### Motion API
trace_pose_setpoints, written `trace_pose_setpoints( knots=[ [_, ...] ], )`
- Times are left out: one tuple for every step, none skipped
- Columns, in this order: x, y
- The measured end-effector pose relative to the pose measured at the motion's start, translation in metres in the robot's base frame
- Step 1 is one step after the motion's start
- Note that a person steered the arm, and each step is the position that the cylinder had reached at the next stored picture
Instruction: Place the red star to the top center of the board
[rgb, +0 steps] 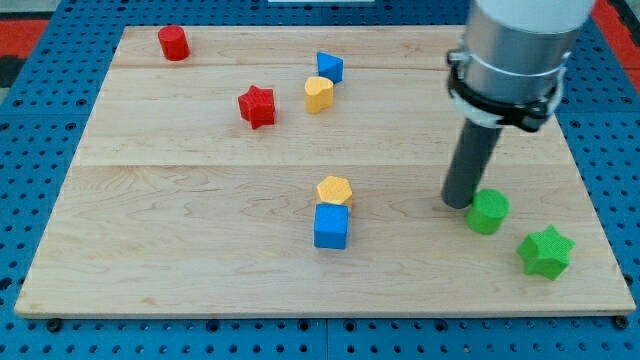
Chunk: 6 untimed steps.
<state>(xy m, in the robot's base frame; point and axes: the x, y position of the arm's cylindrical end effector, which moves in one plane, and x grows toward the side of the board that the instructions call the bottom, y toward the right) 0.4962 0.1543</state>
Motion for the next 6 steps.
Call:
trace_pose_setpoints(
  knots=[
    [0.022, 0.007],
    [0.028, 0.014],
    [0.017, 0.003],
    [-0.04, -0.036],
    [-0.084, -0.107],
    [-0.102, -0.177]
  ],
)
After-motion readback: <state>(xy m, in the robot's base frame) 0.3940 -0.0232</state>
